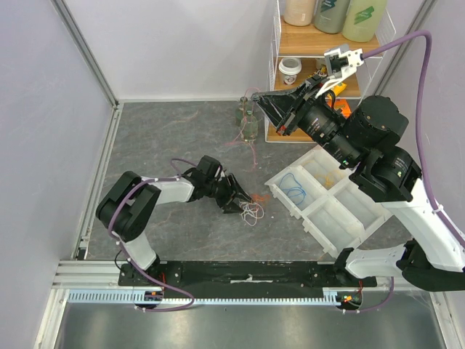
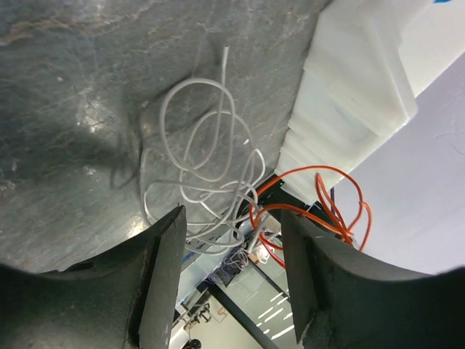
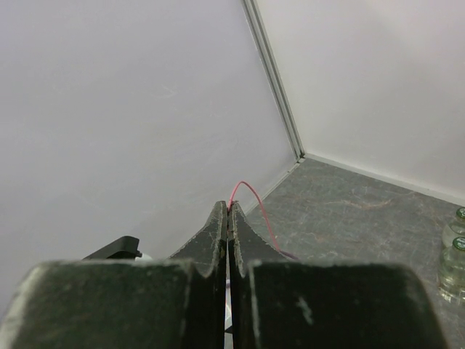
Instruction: Untangle the cables
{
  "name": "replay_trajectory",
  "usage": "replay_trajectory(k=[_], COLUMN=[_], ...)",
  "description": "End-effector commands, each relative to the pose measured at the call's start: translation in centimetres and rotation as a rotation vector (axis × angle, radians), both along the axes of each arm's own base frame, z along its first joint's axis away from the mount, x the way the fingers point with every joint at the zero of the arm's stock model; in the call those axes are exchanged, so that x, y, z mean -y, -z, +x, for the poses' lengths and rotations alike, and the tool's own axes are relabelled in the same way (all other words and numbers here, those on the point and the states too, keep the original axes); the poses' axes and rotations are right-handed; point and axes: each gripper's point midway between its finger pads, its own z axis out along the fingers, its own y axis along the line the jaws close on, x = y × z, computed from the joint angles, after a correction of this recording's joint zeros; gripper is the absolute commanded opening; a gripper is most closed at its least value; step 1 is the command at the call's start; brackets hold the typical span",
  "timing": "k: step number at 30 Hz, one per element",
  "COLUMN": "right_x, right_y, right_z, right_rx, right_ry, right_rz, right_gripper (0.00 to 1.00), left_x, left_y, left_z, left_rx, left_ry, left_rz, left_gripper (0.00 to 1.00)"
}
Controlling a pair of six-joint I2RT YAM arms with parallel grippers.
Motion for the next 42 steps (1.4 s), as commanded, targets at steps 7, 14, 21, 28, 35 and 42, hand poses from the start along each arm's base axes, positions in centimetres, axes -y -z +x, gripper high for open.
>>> replay_trajectory(k=[7, 14, 21, 28, 35, 42], right_x=[1.5, 5.8, 11.3, 14.2, 20.1, 26.6], right_y=[-3.6, -8.3, -12.3, -9.8, 0.8, 8.2], right_z=[-1.5, -3.0, -4.6, -2.9, 0.5, -1.8], right_rx=[0.046, 0.146, 0.244, 0.214, -0.053, -0.184], right_ry=[-0.016, 0.065, 0.191, 0.372, 0.783, 0.997], right_rz=[0.095, 0.161, 0.23, 0.144, -0.134, -0.27], right_gripper=[0.0, 0.0, 0.0, 0.0, 0.0, 0.0], left_x=[0.4, -4.8, -10.9, -14.9, -15.8, -15.6], left_y=[1.2, 1.4, -1.0, -4.6, -8.2, -9.0], left_z=[0.6, 0.1, -0.3, 0.4, 0.5, 0.1], left_rx=[0.02, 0.054, 0.118, 0.243, 0.344, 0.348], left_ry=[0.0, -0.053, -0.189, -0.252, -0.256, -0.256], left_rz=[0.056, 0.205, 0.205, 0.282, 0.304, 0.281], left_gripper=[0.31, 0.07, 0.06, 0.02, 0.02, 0.02])
